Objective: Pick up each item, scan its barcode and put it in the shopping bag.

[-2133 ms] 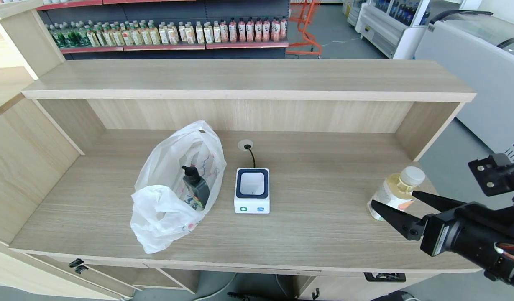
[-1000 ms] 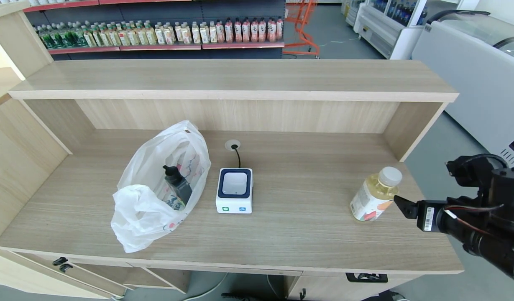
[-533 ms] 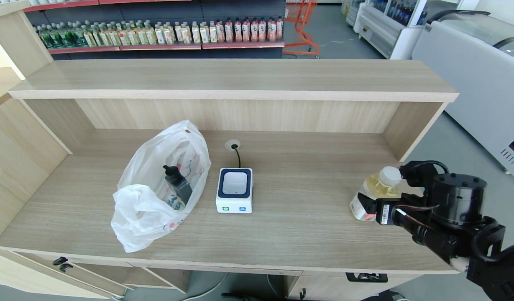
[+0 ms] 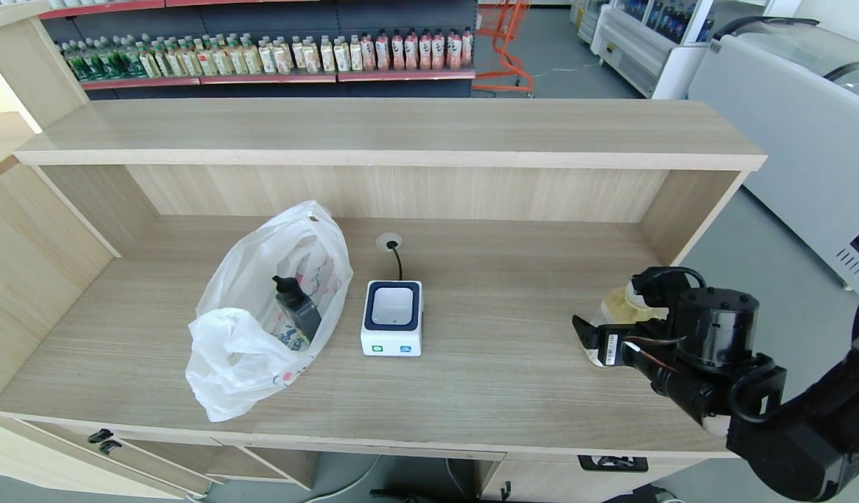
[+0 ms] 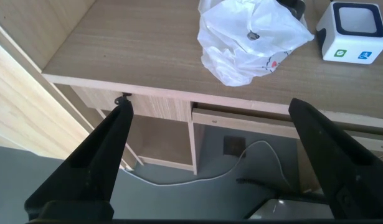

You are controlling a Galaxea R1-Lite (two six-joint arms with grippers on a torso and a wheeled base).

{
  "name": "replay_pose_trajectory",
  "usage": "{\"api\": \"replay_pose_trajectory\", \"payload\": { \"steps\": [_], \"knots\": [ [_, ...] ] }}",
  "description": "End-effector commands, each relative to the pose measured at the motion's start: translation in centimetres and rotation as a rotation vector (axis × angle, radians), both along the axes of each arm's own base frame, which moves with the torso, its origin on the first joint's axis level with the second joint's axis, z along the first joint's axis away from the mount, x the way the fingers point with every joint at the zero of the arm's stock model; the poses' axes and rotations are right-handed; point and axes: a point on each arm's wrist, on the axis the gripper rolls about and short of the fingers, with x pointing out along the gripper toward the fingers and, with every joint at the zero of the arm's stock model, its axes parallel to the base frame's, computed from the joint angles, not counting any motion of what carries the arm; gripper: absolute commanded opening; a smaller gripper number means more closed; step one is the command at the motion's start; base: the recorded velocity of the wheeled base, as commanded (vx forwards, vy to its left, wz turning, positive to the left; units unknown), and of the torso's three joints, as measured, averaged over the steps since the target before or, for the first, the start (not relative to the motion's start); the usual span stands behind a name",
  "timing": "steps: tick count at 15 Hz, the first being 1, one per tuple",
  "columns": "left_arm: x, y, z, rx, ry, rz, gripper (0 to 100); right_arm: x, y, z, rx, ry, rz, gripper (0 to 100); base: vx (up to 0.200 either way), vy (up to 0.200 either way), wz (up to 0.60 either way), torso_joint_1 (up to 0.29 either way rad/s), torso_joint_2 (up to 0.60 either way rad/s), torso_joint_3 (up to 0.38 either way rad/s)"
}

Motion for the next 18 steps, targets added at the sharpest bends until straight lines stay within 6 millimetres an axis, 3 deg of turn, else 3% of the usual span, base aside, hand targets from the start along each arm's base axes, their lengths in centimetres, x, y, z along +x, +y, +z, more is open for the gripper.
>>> {"api": "replay_pose_trajectory", "payload": {
  "steps": [1, 7, 8, 18],
  "knots": [
    [0.0, 0.0, 0.0, 0.000, -0.001, 0.001, 100, 0.6, 0.3, -0.9, -0.007, 0.015, 0.004, 100, 0.000, 0.000, 0.00, 0.000, 0.00, 0.000],
    [0.0, 0.0, 0.0, 0.000, -0.001, 0.001, 100, 1.7, 0.7, -1.7, -0.038, -0.020, 0.015, 100, 0.000, 0.000, 0.00, 0.000, 0.00, 0.000],
    [0.0, 0.0, 0.0, 0.000, 0.002, 0.001, 100, 1.9, 0.8, -1.6, -0.037, -0.027, 0.016, 0, 0.000, 0.000, 0.00, 0.000, 0.00, 0.000],
    [0.0, 0.0, 0.0, 0.000, -0.001, 0.001, 100, 2.4, 0.8, -1.3, -0.083, -0.062, 0.022, 0, 0.000, 0.000, 0.00, 0.000, 0.00, 0.000]
  ]
}}
